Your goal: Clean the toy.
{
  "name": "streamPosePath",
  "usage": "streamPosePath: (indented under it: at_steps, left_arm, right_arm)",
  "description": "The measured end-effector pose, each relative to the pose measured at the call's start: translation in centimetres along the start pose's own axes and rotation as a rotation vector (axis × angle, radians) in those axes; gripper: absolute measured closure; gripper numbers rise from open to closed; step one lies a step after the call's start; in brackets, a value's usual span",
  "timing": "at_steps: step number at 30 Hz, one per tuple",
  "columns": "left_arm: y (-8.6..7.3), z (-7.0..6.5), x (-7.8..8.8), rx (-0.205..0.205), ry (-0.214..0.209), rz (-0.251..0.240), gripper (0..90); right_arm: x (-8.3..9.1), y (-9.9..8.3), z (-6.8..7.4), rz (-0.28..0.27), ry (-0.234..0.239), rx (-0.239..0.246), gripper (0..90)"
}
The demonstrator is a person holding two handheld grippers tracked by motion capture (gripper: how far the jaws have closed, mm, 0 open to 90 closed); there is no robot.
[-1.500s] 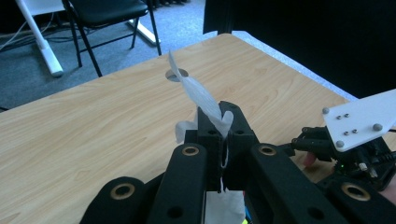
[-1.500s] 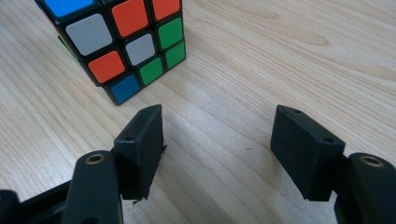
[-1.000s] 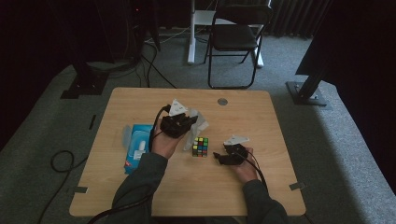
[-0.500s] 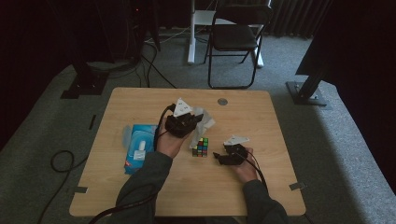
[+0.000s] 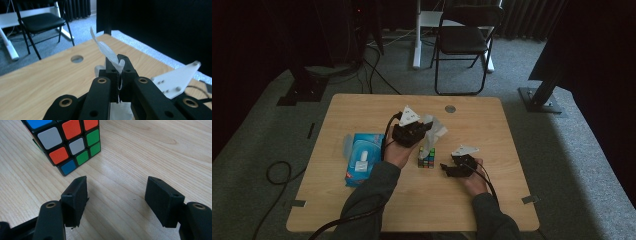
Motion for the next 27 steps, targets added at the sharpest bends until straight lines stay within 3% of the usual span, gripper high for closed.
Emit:
streamPosePath:
  at_steps: [5,15,23,27]
  left_arm:
    - [-2.1,0.5,-0.5,0.006,0.020,0.042,88.2]
    - [-5.8,1.0,-1.3,-0.023,0.068,0.140,88.1]
    - [-7.1,1.5,-2.5,-0.013,0.085,0.196,87.8]
    - [-6.8,1.5,-2.4,0.003,0.074,0.181,87.8]
  right_arm:
    - [0.0,0.0,0.0,-0.001,0.001,-0.005,34.2]
    - [0.0,0.0,0.0,0.000,0.002,-0.003,34.2]
    - [0.0,0.0,0.0,-0.001,0.002,-0.004,34.2]
    - [0.0,0.0,0.0,-0.001,0.003,-0.004,34.0]
Point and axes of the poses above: each handheld gripper's, and its own axes: x roughly backward along the jaws, y roughly out of its top, z roughly to its left, the point moved 3 cm from there along -x, roughly forward along the jaws, and after that the axes turned 2 degrees about x, right-handed, at the moved point
